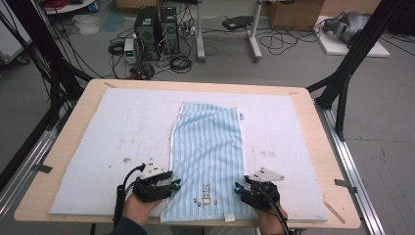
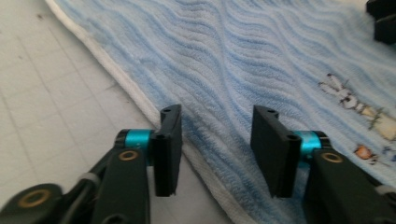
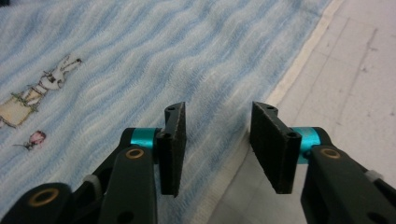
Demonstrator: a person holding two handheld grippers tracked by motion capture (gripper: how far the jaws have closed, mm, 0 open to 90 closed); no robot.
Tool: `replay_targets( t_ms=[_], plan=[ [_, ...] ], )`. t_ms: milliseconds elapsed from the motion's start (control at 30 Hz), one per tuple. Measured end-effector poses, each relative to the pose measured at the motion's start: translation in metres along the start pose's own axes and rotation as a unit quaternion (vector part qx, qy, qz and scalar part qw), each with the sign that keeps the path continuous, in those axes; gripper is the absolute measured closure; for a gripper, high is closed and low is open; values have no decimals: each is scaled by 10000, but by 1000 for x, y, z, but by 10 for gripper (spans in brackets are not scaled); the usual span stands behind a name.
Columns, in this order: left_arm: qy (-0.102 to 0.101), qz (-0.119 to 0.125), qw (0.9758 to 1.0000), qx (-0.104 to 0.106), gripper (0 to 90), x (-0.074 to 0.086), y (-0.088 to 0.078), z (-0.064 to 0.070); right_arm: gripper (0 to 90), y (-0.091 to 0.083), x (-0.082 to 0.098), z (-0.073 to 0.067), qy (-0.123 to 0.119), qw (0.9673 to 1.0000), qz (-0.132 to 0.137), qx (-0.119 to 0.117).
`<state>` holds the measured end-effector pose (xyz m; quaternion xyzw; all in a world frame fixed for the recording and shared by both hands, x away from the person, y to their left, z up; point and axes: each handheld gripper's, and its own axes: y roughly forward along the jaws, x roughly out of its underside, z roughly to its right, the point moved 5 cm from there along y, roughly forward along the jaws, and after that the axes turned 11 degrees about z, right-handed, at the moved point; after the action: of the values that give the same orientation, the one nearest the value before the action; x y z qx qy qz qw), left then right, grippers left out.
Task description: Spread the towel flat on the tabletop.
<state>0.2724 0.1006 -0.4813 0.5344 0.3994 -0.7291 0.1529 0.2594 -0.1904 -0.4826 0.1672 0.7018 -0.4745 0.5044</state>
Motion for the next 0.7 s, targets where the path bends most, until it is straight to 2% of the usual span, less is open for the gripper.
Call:
replay_targets(
  t_ms=[100, 133, 333, 467, 700],
  plan=[
    [86, -23, 10000, -27, 829, 1, -1, 0, 765, -3, 1, 0, 47, 9999, -7, -138],
    [78, -19, 10000, -15, 842, 1, -2, 1, 814, -5, 2, -1, -12, 9998, -36, -177],
    [48, -33, 9996, 273, 857, 10, -19, 5, 855, -21, 9, -11, -246, 9992, -91, -298],
    [117, -57, 9987, 492, 857, 17, -35, 13, 854, -41, 14, -26, -516, 9978, -68, -406],
    [176, -101, 9972, 714, 844, 28, -56, 27, 849, -69, 21, -45, -599, 9969, 8, -503]
  ],
)
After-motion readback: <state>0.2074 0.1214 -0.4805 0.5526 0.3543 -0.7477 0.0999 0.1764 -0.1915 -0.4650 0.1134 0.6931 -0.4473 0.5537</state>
